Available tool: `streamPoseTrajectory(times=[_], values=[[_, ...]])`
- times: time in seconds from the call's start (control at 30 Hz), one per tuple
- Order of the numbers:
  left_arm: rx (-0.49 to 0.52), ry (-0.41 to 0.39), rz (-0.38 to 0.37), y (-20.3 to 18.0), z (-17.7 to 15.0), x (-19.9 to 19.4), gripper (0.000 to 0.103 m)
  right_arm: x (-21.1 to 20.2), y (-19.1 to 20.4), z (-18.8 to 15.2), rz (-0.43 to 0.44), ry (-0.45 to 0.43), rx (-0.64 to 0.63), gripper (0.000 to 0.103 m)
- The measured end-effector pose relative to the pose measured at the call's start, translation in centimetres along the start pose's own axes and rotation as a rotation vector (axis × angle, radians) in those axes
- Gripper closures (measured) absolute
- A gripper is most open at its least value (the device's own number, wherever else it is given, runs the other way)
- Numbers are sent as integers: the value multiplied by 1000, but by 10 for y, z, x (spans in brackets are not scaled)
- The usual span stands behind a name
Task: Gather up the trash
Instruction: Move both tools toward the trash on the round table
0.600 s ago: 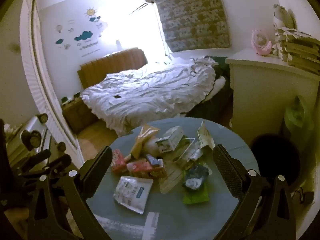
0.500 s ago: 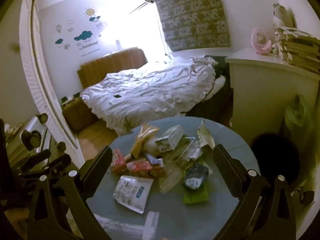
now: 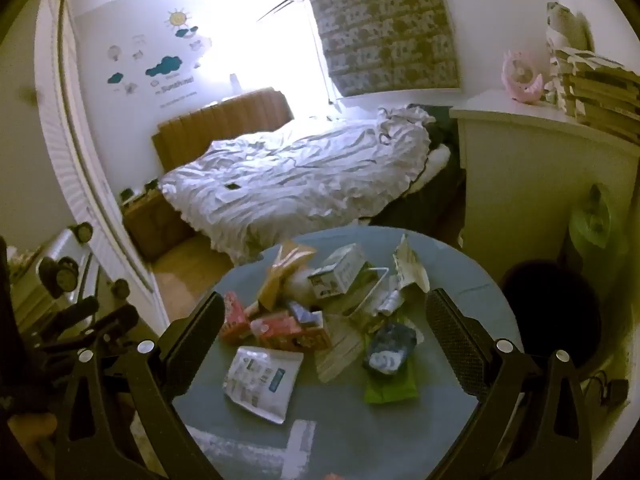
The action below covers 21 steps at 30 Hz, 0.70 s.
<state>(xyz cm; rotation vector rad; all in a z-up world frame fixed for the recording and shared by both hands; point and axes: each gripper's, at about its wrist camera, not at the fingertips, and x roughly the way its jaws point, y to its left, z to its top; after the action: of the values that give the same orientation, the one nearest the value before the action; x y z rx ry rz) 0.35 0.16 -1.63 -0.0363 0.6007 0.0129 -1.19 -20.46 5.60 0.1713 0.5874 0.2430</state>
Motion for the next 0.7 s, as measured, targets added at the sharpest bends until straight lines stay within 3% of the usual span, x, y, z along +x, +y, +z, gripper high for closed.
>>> streamPoseTrajectory(times=[0.7], values=[[-50,11,-26,8,7,14,5,23,-9,1,-15,54,6,4]])
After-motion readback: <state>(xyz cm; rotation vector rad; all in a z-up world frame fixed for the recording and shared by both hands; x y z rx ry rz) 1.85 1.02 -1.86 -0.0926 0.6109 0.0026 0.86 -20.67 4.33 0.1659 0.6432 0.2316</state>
